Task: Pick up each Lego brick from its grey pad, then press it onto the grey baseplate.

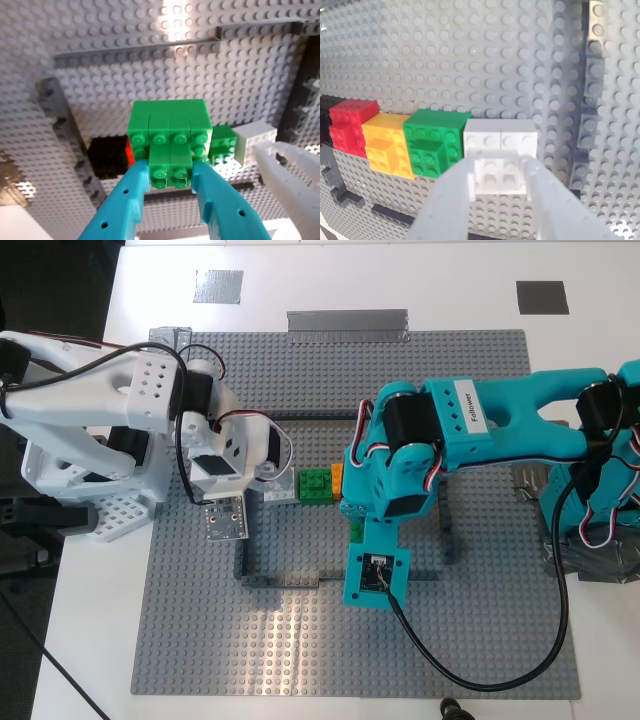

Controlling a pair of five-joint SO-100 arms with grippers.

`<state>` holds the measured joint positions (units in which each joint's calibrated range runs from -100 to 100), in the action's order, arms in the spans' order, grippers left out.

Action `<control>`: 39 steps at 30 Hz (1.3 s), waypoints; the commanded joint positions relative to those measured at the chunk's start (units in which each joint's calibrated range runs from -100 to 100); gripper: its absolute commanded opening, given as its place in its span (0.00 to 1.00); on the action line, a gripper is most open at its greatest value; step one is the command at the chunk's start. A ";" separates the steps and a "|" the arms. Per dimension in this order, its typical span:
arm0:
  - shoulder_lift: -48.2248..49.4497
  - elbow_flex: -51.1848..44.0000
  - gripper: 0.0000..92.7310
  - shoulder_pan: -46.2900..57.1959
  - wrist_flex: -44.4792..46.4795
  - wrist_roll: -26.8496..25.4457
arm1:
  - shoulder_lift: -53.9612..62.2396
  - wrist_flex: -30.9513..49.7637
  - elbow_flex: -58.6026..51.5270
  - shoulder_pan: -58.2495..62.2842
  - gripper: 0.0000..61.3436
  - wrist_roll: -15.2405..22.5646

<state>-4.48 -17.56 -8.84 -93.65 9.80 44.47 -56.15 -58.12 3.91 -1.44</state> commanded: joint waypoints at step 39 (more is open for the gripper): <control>-3.33 13.09 0.00 4.16 15.62 -6.01 | 6.94 -12.93 16.90 -3.87 0.00 1.61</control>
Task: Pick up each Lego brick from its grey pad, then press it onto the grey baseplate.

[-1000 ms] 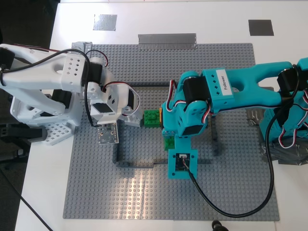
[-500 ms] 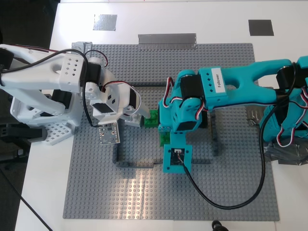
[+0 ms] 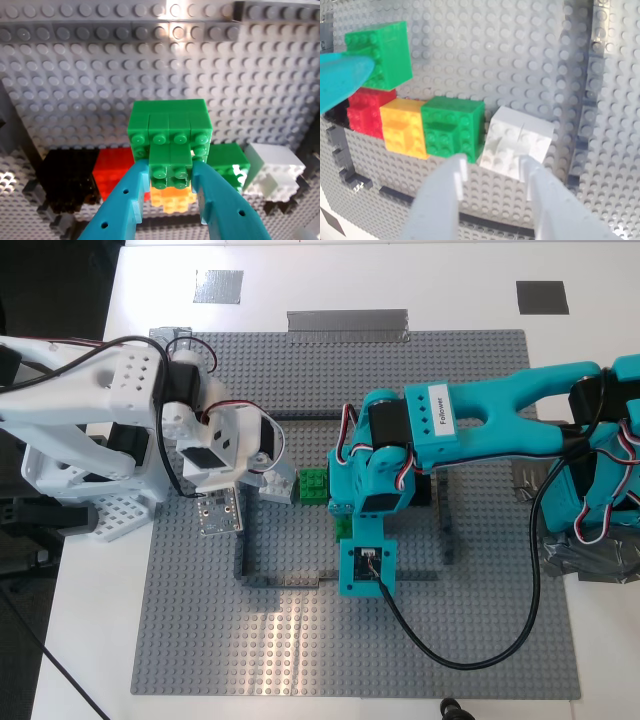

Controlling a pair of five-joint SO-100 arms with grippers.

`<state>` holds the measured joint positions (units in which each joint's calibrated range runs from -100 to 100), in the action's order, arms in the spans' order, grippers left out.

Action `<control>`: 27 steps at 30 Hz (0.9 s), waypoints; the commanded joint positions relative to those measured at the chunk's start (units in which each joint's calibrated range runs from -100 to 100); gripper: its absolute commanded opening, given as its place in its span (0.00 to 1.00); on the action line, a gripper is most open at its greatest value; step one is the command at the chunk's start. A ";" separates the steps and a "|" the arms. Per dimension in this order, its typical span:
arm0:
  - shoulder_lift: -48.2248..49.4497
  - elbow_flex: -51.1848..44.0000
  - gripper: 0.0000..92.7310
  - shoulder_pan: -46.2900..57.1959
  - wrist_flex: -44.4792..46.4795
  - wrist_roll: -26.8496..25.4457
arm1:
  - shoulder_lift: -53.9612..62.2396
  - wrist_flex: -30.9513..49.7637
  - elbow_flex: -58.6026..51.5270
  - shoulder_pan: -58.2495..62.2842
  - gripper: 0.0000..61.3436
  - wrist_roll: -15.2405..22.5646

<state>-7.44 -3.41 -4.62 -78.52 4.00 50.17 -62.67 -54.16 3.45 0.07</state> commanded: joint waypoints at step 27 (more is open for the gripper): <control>-0.54 -0.42 0.00 2.27 2.36 -1.14 | -14.38 -16.50 44.72 -69.87 0.00 -1.51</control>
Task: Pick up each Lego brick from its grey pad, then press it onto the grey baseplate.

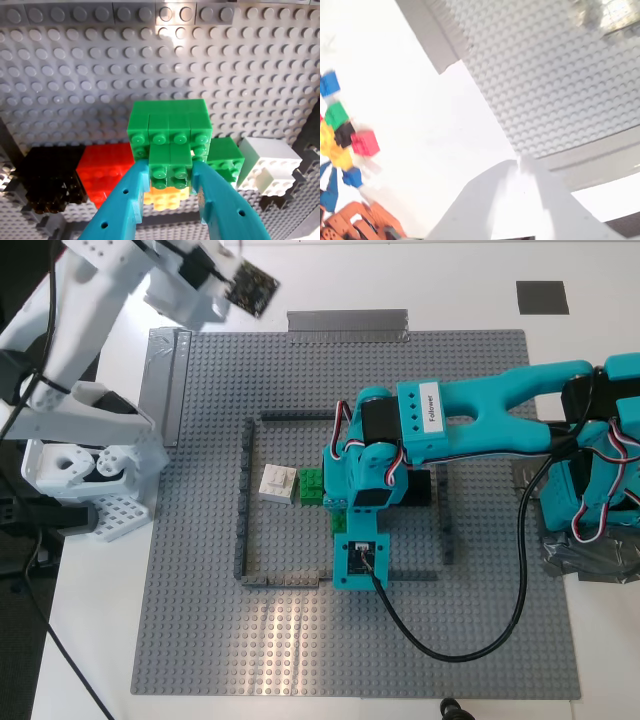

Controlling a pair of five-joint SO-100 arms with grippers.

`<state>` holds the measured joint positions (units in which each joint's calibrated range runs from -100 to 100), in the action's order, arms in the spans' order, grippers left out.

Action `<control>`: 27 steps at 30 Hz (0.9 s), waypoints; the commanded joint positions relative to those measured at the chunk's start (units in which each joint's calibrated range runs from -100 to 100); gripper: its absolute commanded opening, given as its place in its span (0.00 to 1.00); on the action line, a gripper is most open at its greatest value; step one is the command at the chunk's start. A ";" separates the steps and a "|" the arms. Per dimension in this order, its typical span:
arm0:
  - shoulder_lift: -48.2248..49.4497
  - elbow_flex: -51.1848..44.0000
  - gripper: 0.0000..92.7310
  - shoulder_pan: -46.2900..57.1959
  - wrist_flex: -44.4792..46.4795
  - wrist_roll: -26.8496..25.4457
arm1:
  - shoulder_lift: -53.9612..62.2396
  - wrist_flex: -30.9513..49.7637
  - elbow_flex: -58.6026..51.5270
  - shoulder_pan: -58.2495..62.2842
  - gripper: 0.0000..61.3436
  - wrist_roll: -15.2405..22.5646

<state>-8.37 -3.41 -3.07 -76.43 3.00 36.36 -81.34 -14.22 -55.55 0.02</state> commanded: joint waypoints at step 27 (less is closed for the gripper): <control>0.04 2.02 0.00 1.22 2.15 -0.98 | -20.73 6.97 20.49 -23.92 0.00 -0.44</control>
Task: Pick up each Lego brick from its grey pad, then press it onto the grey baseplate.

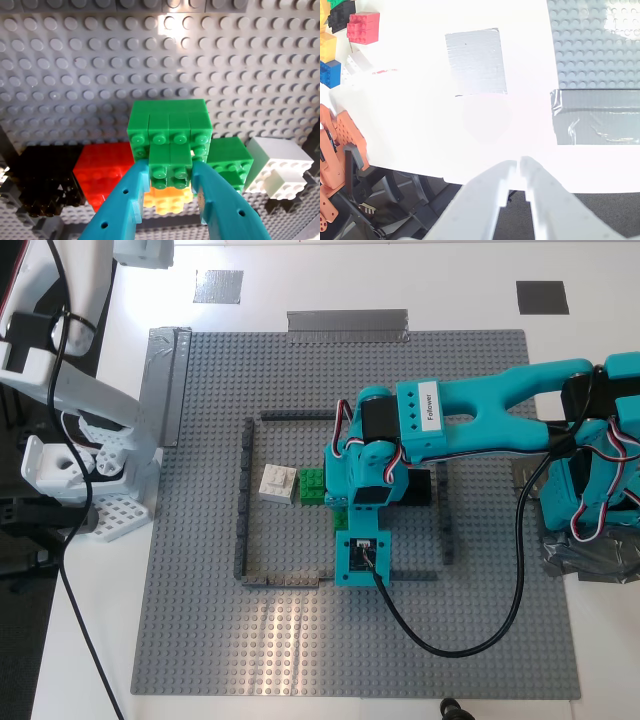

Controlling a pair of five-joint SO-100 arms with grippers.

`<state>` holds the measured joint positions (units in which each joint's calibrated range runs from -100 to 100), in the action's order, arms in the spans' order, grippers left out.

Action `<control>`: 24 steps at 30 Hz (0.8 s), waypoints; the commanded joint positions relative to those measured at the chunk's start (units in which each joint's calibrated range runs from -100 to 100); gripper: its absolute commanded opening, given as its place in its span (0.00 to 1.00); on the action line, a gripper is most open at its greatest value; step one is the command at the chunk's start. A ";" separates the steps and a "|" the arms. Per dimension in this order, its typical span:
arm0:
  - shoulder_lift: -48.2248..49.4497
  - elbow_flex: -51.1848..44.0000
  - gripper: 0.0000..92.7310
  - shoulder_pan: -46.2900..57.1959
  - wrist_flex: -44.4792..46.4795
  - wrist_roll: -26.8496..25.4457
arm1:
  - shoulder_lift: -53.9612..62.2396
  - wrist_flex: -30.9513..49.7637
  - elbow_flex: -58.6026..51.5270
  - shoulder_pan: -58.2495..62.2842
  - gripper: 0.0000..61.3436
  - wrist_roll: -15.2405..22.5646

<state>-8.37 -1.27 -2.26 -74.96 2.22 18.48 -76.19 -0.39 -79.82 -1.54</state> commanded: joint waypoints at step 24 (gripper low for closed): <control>-2.36 -1.03 0.00 0.62 2.54 -0.19 | -22.43 6.78 18.76 -0.52 0.00 1.47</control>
<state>-10.90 -1.27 -2.26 -73.57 2.01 -5.01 -68.14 11.80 -79.82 -0.02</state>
